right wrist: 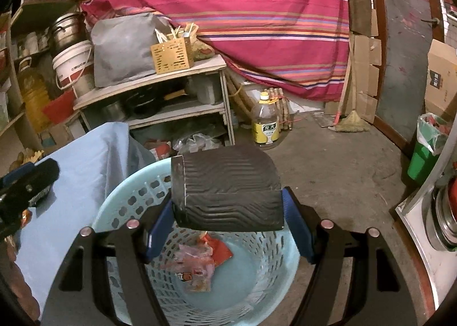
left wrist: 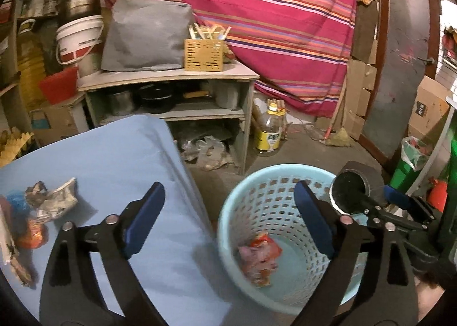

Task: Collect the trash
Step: 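Carry the plastic bag and rubber sleeve over the basket and release both, then move both tools back to the table toward the white face mask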

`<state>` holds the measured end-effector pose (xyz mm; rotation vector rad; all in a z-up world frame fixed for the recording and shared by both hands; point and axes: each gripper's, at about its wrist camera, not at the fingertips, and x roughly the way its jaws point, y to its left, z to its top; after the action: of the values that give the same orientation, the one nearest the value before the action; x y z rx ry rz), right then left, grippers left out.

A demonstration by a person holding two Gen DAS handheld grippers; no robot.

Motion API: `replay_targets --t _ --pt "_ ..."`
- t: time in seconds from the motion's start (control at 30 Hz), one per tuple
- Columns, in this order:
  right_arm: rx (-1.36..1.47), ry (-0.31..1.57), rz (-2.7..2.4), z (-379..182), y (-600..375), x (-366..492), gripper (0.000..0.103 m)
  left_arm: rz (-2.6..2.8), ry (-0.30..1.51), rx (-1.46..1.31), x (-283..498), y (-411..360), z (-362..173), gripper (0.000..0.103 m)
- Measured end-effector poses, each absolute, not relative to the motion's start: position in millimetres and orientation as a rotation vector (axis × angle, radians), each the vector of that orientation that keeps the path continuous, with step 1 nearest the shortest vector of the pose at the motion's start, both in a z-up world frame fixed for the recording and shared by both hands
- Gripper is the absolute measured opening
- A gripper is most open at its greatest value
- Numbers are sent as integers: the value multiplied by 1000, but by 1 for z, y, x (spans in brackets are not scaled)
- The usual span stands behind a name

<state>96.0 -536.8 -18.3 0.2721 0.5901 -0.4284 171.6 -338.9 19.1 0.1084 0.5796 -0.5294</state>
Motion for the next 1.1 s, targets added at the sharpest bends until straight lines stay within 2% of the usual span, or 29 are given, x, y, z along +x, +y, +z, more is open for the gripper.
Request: replay_targets --t 0.1,0.17,0.2,0.4,0.5,1.03,1.1 --pt "268 603 -432 -19 -531 102 74 -483 573 104 176 -319 17 94" --pt "274 612 -435 -19 -526 106 85 -460 582 97 180 -306 15 95" --pt "274 615 -439 -20 -524 107 87 -444 588 96 183 -298 14 95" --pt "267 633 -456 -20 -508 118 87 -340 584 97 195 -240 12 98" --pt "248 616 -466 -16 -496 122 93 -283 592 87 203 -206 10 98" --pt "197 594 -405 -7 -407 168 95 17 676 51 242 -39 -25 97" --pt "181 599 -387 -8 -391 178 95 10 699 40 245 -28 -31 90"
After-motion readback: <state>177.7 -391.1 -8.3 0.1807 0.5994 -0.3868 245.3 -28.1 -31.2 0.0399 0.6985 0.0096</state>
